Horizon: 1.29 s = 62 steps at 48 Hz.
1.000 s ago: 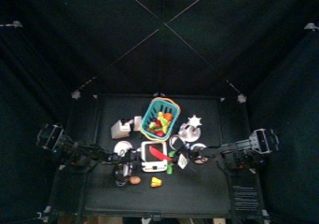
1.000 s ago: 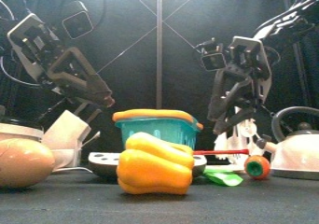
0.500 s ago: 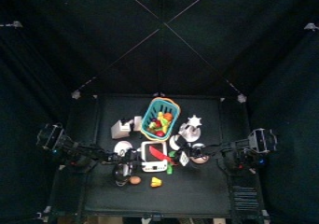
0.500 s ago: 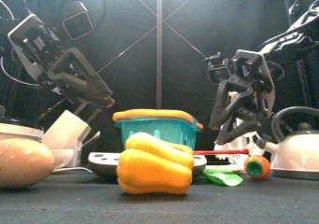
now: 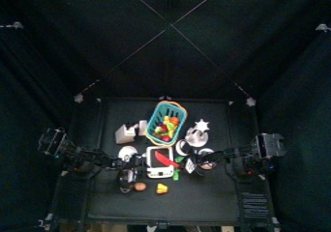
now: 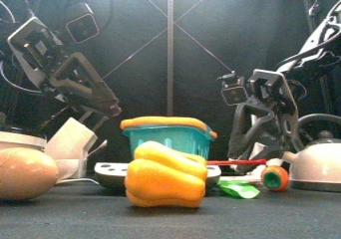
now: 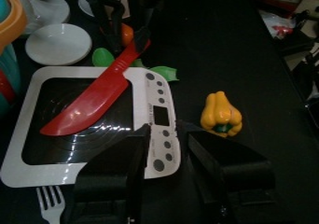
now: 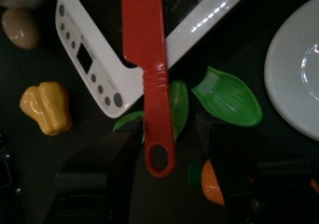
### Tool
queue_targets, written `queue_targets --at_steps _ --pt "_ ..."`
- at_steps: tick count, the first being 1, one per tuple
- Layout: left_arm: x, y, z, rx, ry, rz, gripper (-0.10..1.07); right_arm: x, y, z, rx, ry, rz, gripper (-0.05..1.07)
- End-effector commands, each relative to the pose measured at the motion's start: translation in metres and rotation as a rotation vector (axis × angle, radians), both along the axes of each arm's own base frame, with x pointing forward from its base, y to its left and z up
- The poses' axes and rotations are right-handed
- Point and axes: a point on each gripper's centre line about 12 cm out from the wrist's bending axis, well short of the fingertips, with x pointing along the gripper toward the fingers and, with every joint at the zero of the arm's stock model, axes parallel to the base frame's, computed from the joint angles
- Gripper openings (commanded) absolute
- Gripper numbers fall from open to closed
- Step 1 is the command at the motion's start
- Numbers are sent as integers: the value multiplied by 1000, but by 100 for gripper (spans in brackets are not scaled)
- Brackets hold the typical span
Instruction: Grab knife handle
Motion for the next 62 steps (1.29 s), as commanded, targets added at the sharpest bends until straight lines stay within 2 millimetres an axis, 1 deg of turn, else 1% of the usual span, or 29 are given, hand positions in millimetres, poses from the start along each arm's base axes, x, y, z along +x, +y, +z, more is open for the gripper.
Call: queue_targets --at_steps 1,9,21,30,35,44,46,49,57,62 --pt "3 0 6 -5 -23 3 72 6 1 9 4 -39 3 84" --pt "3 0 6 -3 -21 3 72 10 5 12 6 -47 13 84" --pt "3 1 5 -6 -19 7 72 10 7 1 9 -13 15 84" --pt "3 1 5 -5 -19 6 72 11 8 1 8 -12 19 83" --pt "3 1 6 -7 -21 7 72 11 9 1 5 -8 20 75" --pt "3 1 6 -7 -21 7 72 15 11 4 -2 -5 25 52" --pt "3 1 6 -7 -21 7 72 15 11 5 -8 0 26 49" --pt "2 1 6 -7 -21 7 72 16 11 7 -17 9 28 46" --pt "2 1 6 -7 -22 7 72 18 12 13 -39 29 28 44" --pt "3 1 6 -7 -22 7 72 23 16 20 -42 20 32 42"
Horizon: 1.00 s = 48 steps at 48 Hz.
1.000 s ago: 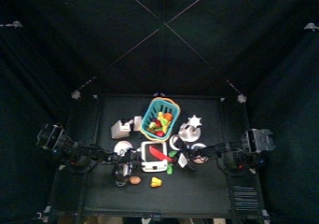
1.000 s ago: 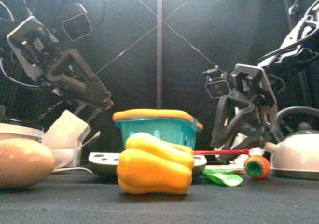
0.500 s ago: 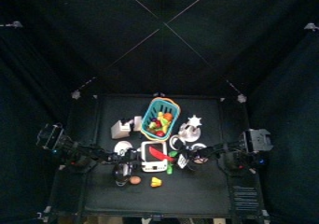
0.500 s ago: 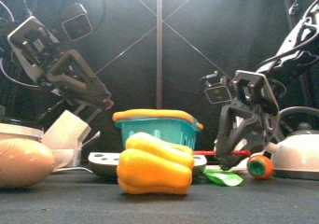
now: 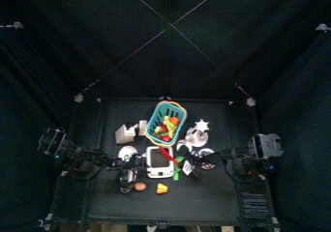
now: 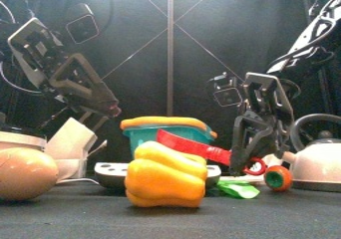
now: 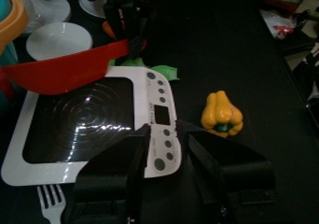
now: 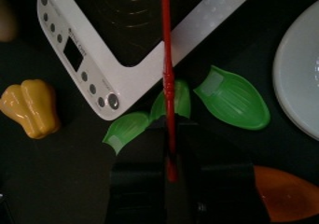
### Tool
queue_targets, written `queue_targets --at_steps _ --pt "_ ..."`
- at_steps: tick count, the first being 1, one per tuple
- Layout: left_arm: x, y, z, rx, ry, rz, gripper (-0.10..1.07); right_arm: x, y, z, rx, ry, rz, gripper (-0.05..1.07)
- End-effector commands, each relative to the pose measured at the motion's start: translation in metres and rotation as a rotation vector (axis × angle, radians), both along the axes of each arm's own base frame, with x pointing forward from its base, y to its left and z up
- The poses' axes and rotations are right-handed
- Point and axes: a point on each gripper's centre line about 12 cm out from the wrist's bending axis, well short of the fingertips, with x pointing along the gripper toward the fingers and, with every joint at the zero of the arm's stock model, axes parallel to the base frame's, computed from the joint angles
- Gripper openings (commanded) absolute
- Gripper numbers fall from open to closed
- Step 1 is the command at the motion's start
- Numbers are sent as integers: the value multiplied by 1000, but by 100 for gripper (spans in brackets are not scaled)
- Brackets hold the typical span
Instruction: Grab knife handle
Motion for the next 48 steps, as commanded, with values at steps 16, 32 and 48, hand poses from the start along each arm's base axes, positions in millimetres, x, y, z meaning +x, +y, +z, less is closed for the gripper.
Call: queue_targets --at_steps 16,32,48 --pt "2 0 11 -3 -38 0 72 22 27 43 -52 31 24 23" --pt "-6 0 25 7 -84 -24 72 19 35 60 -78 33 44 21" --pt "-9 1 28 8 -96 -28 72 19 38 67 -89 14 62 21"
